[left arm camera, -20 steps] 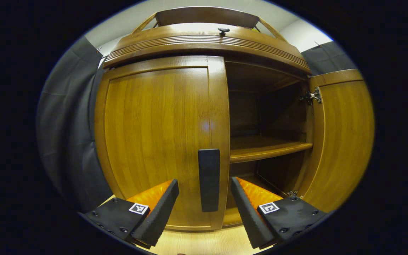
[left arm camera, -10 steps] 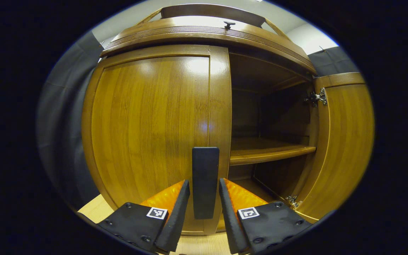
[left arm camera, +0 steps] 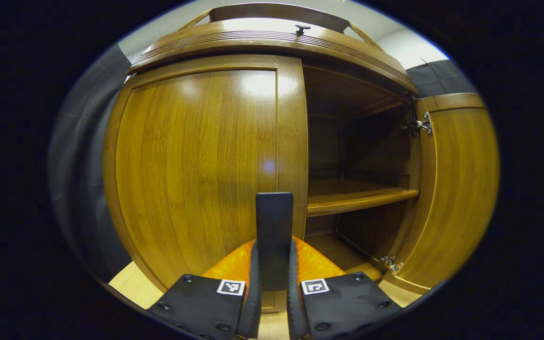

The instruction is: Open the right door of the double-door shoe cabinet with the right hand, and open the left door with the left hand.

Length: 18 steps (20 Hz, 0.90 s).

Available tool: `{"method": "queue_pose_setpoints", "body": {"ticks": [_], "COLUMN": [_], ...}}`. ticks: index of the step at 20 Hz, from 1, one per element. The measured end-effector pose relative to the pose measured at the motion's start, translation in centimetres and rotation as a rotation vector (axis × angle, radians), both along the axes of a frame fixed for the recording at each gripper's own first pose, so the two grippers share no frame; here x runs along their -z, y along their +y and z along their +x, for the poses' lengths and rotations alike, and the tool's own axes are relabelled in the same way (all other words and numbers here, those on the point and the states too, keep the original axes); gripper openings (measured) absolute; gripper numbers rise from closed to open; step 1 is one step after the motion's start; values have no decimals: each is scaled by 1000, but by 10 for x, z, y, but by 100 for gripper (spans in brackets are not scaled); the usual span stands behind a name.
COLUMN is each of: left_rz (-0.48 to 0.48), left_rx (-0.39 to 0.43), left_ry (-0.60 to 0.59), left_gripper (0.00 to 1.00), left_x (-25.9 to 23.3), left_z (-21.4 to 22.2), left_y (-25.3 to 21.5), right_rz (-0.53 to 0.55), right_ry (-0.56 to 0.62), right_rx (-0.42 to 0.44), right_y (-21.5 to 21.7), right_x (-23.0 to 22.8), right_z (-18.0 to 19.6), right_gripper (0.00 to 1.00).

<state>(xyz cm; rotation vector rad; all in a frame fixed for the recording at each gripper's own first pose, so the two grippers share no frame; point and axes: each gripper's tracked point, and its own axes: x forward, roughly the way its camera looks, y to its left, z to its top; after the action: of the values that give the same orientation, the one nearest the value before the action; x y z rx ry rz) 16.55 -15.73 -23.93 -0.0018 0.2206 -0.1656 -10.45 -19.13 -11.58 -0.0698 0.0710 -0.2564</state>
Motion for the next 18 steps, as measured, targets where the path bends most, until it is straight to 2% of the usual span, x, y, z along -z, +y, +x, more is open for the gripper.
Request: {"method": "queue_pose_setpoints", "body": {"ticks": [3,5,7,8,9,12,13,15,16,18], "left_rz": [2,0,-8,-13,-19,-19,-18,-22,-30,-45], "left_rx": [11,21,34,42,48,61,66,79,86,95], "left_ry": [-3,-4,-2,0,1,3,4,8,11,16], "left_gripper": [28,31,28,28,31,28,29,31,31,31], "left_x": [-2,-5,-6,-6,-7,-10,-11,-13,-15,-17], "left_z": [-13,-20,-29,-33,-37,-51,-55,-64,-68,-78], "left_y": [1,2,4,5,6,11,12,16,18,23], "right_rz": [1,4,5,5,4,0,0,6,8,7], "right_ry": [-2,-7,-13,-14,-14,-8,-5,-3,-3,-6], "right_rx": [-2,-7,-16,-22,-29,-42,-48,-62,-68,-76], "right_y": [5,10,15,19,22,31,35,42,45,50], "right_x": [-2,-5,-8,-9,-9,-9,-8,-7,-7,-9], "right_z": [-3,-4,-5,-6,-6,-6,-6,-6,-6,-7], "right_gripper": [87,87,87,98,87,87,92,81,87,87]}}
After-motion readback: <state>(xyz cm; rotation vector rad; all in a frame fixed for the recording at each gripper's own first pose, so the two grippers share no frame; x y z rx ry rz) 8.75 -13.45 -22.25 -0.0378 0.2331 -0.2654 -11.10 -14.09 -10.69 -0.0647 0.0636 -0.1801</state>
